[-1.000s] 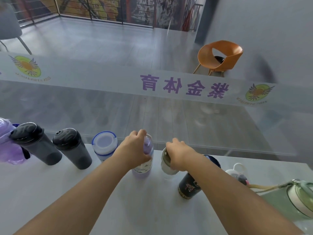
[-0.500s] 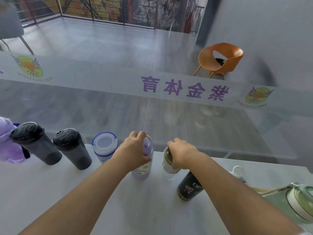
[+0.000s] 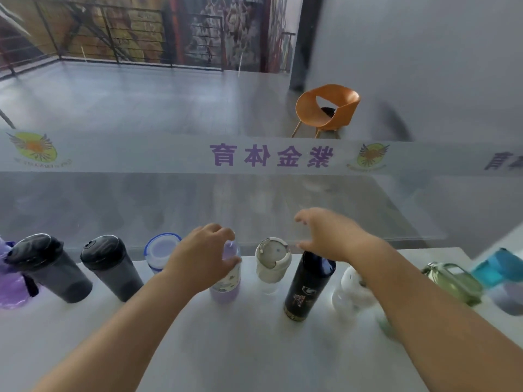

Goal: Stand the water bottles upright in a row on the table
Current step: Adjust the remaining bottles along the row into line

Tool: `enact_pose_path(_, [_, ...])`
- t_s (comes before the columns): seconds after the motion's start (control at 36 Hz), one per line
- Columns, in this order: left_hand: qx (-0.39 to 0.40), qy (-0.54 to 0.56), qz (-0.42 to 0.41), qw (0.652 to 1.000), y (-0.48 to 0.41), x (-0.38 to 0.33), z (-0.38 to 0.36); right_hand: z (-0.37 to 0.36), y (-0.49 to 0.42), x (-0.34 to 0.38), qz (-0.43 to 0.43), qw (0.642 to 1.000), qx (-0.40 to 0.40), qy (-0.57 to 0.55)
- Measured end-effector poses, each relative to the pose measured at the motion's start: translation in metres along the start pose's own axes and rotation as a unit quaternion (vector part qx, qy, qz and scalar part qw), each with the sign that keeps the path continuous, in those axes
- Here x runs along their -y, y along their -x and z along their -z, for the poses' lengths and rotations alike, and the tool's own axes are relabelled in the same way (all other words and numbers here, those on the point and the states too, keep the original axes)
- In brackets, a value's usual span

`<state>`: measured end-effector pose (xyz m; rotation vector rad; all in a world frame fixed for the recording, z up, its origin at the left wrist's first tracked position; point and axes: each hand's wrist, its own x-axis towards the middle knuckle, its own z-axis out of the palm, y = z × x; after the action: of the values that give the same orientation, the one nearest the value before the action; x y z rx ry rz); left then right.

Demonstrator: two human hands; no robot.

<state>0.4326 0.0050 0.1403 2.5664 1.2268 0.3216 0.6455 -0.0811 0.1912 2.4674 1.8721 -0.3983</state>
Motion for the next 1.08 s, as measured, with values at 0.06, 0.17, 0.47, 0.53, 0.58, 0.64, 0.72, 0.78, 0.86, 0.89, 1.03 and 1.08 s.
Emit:
enact_pose_path(0.06, [0.006,-0.007,-0.018,1.0,0.005,-0.005,0.003,0.002,0.018,-0.007,-0.035,0.999,-0.006,-0.011])
enact_pose_path(0.17, [0.034,-0.035,-0.081,0.996,0.011,-0.018,0.003,0.001,0.056,-0.021,-0.093,0.995,-0.014,-0.017])
enact_pose_path(0.47, [0.061,0.003,-0.175,0.983,0.023,-0.057,-0.02,-0.017,0.134,-0.054,-0.219,0.975,-0.015,-0.044])
enact_pose_path(0.53, [0.057,0.018,-0.181,0.982,0.022,-0.065,-0.024,-0.02,0.142,-0.062,-0.229,0.972,-0.013,-0.046])
enact_pose_path(0.58, [0.048,0.029,-0.189,0.98,0.018,-0.073,-0.028,-0.024,0.147,-0.071,-0.238,0.969,-0.017,-0.06])
enact_pose_path(0.64, [0.04,0.042,-0.197,0.979,0.013,-0.082,-0.033,-0.026,0.149,-0.081,-0.242,0.968,-0.023,-0.069])
enact_pose_path(0.72, [0.044,0.047,-0.186,0.98,0.005,-0.098,-0.038,-0.028,0.147,-0.095,-0.231,0.97,-0.031,-0.065])
enact_pose_path(0.78, [0.046,0.045,-0.17,0.983,-0.003,-0.108,-0.043,-0.029,0.143,-0.106,-0.213,0.974,-0.041,-0.058])
enact_pose_path(0.86, [0.071,0.038,-0.129,0.988,-0.013,-0.12,-0.053,-0.029,0.134,-0.124,-0.176,0.982,-0.044,-0.045])
enact_pose_path(0.89, [0.083,0.035,-0.114,0.989,-0.016,-0.124,-0.057,-0.03,0.13,-0.13,-0.162,0.985,-0.041,-0.04])
enact_pose_path(1.03, [0.131,-0.003,-0.052,0.99,-0.026,-0.137,-0.073,-0.033,0.105,-0.152,-0.078,0.996,-0.045,-0.018])
enact_pose_path(1.08, [0.14,-0.002,-0.031,0.99,-0.029,-0.14,-0.077,-0.035,0.094,-0.157,-0.044,0.998,-0.043,-0.01])
